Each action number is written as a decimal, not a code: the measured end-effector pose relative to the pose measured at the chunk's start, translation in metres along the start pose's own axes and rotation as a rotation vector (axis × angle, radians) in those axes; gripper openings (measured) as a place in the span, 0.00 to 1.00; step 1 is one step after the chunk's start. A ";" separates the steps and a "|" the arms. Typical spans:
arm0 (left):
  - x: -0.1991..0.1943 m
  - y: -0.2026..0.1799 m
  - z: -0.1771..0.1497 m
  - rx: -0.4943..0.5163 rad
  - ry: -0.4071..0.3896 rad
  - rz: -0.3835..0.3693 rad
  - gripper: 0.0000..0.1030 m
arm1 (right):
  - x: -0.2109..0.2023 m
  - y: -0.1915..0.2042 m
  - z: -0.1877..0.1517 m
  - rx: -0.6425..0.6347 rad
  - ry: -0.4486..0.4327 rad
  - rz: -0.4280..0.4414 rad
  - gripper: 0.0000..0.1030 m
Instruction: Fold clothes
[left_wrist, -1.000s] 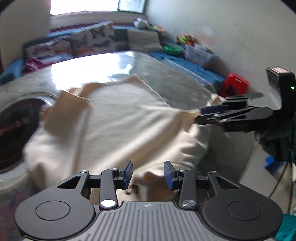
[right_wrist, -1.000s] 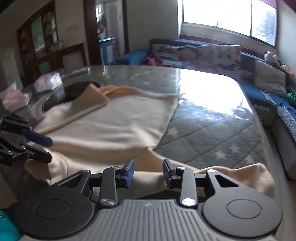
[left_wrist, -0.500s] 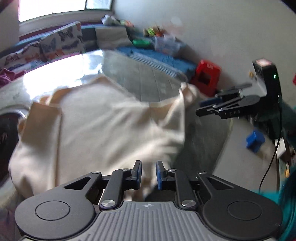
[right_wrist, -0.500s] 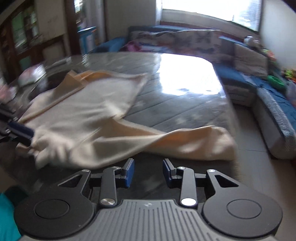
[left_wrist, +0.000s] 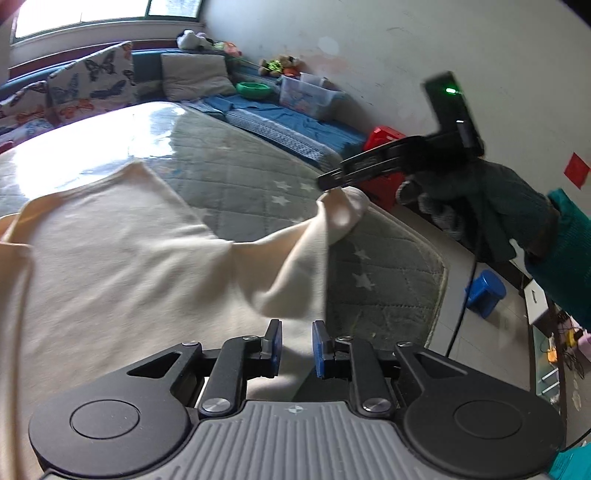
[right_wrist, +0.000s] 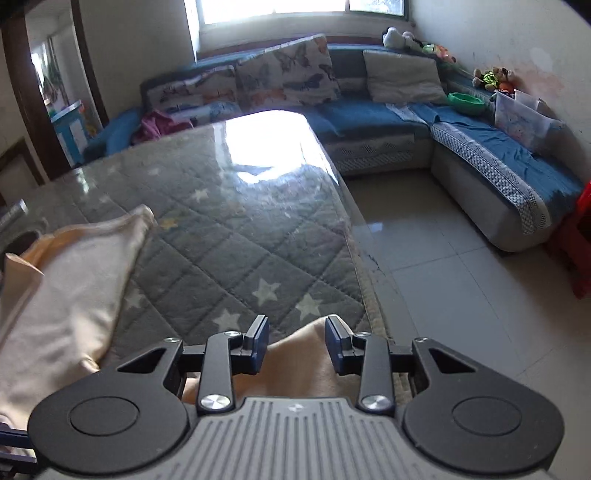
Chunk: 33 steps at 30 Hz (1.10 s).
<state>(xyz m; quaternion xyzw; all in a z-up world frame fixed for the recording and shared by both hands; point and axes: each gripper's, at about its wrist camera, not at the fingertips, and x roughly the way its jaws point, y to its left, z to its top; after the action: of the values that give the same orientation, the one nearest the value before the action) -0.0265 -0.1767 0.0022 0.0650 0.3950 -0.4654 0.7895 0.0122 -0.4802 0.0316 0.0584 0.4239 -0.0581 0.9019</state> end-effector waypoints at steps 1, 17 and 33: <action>0.002 -0.001 0.000 0.003 0.002 -0.007 0.19 | 0.003 0.002 -0.002 -0.017 0.014 -0.009 0.31; 0.024 -0.006 0.006 0.004 0.025 -0.088 0.21 | -0.077 -0.002 -0.022 -0.037 -0.324 0.030 0.06; -0.005 0.021 0.010 -0.091 -0.051 0.070 0.31 | -0.013 -0.010 -0.038 -0.016 -0.087 0.021 0.27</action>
<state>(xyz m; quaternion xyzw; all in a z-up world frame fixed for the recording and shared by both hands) -0.0053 -0.1662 0.0069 0.0309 0.3930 -0.4205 0.8172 -0.0263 -0.4830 0.0166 0.0532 0.3840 -0.0478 0.9206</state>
